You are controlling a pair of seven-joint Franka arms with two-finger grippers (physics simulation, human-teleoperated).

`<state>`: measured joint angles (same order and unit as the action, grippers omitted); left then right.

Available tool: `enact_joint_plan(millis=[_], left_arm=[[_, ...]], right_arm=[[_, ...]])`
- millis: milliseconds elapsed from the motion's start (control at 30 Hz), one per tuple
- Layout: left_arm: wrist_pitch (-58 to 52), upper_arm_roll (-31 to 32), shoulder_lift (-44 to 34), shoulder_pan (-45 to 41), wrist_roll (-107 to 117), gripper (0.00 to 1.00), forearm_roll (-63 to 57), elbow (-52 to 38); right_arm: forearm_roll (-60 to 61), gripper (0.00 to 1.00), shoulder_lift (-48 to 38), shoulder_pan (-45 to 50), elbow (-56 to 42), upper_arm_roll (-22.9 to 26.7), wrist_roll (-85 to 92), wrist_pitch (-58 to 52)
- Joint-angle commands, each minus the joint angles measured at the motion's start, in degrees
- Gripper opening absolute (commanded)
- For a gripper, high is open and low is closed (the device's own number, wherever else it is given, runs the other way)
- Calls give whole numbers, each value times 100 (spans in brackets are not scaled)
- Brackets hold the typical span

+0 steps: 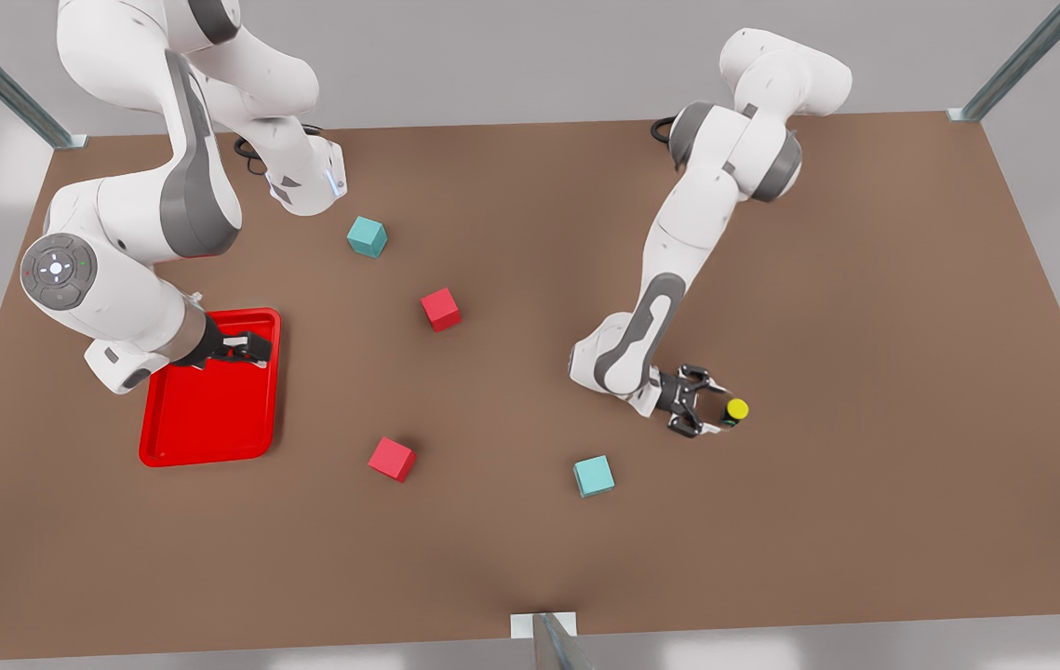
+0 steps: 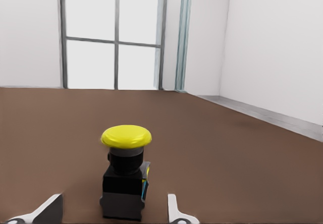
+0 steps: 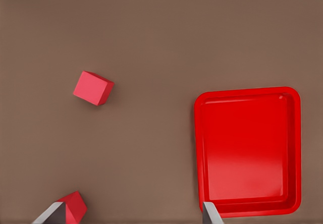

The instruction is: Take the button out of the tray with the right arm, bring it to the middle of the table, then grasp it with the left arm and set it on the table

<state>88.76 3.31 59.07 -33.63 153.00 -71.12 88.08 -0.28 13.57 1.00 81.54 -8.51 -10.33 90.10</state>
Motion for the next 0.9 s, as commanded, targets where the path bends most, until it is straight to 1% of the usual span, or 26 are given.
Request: enact_joint_plan(millis=[0, 100, 133, 200, 267, 300, 333, 367, 400, 433, 467, 500, 533, 567, 733, 867], left_arm=[[-78, 38, -89, -143, -200, 100, 336, 43], [-148, 47, -387, -495, -253, 100, 845, 289], [-253, 47, -563, -706, -349, 100, 1223, 306], [-622, 486, -1565, -803, -1386, 100, 2111, 403], [-869, 601, -1960, -803, -2010, 100, 2410, 350], [-843, 539, -2461, -680, -3142, 100, 2796, 166], [-580, 592, -3172, -57, -4987, 100, 3586, -80], [-350, 504, -3955, 646, -7544, 100, 5176, -457], [-429, 504, -4158, 1472, -9487, 100, 6513, -932], [-455, 513, -4237, 1991, -10886, 100, 7112, -968], [-658, 513, -4255, 2194, -12537, 100, 7113, -968], [-956, 250, -4395, 2273, -14216, 100, 7086, -959], [-965, -303, -4466, 2352, -15824, 100, 7340, -950], [-667, -647, -4492, 2370, -16355, 100, 7807, -871], [-596, -621, -4149, 2326, -15968, 100, 7657, -942], [-596, -630, -4061, 2326, -15941, 100, 7666, -942]], right_arm=[[-7, 100, -12, 6, -6, -2, 22, 16], [-7, 100, -12, 15, -6, -2, 4, 16], [-7, 100, -12, 15, -6, -2, 13, 16], [-7, 100, -12, 15, -6, -2, 4, 16], [-7, 100, -3, 6, -6, -2, 13, 16], [-7, 100, -3, 6, -6, -2, 13, 16], [-7, 100, -3, -3, -6, -2, 13, 16], [2, 100, -3, -3, 2, -2, 13, 16], [2, 100, -3, -3, -6, -2, 22, 16], [2, 100, -3, -3, -6, -2, 13, 16], [2, 100, -3, -3, -6, -2, 22, 25], [-7, 100, -3, -12, -6, -2, 39, 16], [-7, 100, -3, -12, 2, -2, 48, 16], [-7, 100, -12, -12, 2, -2, 48, 16], [-7, 100, -3, 6, 2, -2, 40, 7], [-7, 100, -3, -12, 2, -2, 40, 7]])
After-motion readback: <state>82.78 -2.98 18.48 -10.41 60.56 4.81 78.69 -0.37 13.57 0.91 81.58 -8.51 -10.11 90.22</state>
